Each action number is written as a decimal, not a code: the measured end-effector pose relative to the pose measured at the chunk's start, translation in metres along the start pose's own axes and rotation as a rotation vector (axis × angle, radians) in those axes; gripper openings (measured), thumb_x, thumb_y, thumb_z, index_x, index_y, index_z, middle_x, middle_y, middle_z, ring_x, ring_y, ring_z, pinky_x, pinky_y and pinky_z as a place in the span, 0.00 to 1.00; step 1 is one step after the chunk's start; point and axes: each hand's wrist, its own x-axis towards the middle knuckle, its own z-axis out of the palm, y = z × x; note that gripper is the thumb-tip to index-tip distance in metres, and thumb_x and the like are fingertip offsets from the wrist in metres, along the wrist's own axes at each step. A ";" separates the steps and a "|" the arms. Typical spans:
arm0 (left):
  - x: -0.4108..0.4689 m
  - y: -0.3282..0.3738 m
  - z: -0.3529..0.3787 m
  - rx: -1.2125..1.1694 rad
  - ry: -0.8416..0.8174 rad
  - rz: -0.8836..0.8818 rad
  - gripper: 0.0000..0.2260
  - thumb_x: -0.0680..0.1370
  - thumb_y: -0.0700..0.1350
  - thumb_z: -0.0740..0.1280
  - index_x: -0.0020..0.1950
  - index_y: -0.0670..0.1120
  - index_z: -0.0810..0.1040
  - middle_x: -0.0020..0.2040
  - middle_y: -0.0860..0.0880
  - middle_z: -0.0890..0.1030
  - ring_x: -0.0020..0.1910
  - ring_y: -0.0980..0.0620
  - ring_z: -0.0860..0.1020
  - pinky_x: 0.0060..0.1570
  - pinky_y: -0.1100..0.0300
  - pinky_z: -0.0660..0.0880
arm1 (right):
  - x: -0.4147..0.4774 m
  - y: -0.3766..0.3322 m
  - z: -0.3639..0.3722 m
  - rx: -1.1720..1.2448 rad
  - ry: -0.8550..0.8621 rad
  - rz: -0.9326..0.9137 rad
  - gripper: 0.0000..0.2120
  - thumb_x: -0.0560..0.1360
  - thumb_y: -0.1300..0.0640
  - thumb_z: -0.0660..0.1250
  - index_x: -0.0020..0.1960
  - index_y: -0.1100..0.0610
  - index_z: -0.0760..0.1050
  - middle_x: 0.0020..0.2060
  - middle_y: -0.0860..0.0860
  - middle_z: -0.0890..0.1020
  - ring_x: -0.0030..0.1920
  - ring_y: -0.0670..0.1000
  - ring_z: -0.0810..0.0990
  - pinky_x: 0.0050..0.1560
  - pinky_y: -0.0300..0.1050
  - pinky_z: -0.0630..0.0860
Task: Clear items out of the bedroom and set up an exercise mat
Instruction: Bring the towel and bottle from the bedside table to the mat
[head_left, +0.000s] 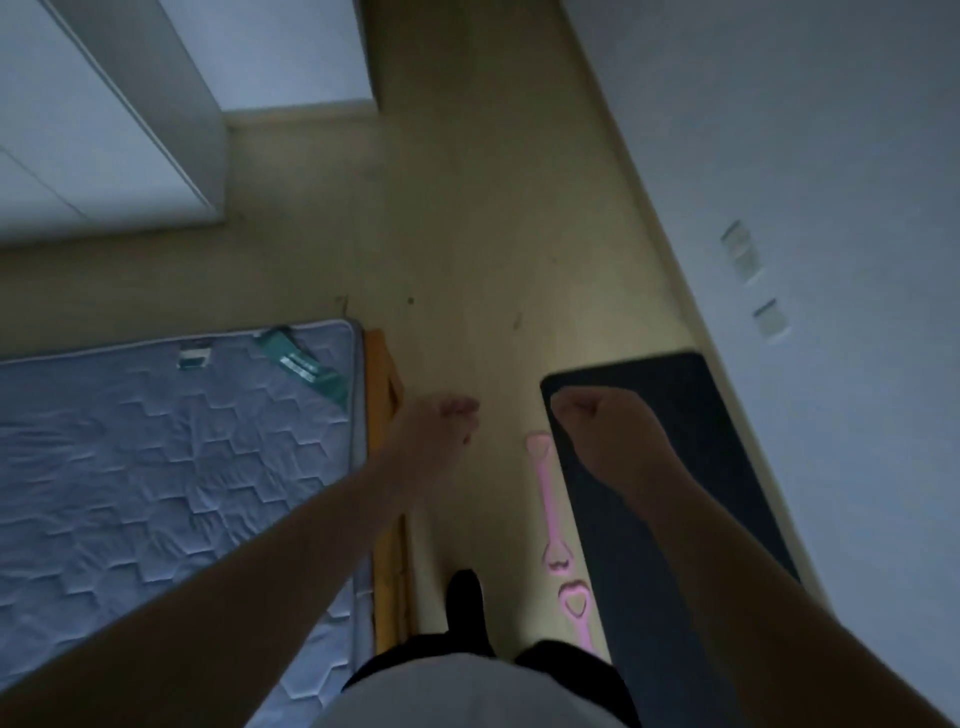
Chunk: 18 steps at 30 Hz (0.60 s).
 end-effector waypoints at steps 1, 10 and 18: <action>-0.001 0.018 -0.011 0.042 0.001 0.080 0.07 0.79 0.41 0.68 0.56 0.45 0.82 0.41 0.49 0.82 0.41 0.53 0.79 0.40 0.62 0.73 | 0.003 -0.016 -0.007 0.000 -0.004 -0.028 0.17 0.81 0.47 0.63 0.62 0.55 0.82 0.54 0.50 0.85 0.53 0.47 0.79 0.55 0.38 0.70; 0.065 0.118 -0.092 0.127 0.159 0.253 0.08 0.79 0.46 0.68 0.57 0.51 0.83 0.47 0.50 0.83 0.46 0.51 0.80 0.45 0.62 0.70 | 0.107 -0.142 -0.033 -0.037 -0.047 -0.201 0.15 0.80 0.46 0.64 0.59 0.52 0.83 0.51 0.47 0.86 0.55 0.49 0.82 0.61 0.44 0.75; 0.186 0.212 -0.185 0.388 0.269 0.253 0.10 0.80 0.48 0.66 0.59 0.51 0.82 0.51 0.53 0.83 0.49 0.56 0.79 0.48 0.66 0.70 | 0.292 -0.263 -0.045 -0.149 -0.081 -0.382 0.13 0.79 0.48 0.66 0.54 0.53 0.85 0.46 0.45 0.86 0.54 0.46 0.81 0.54 0.38 0.73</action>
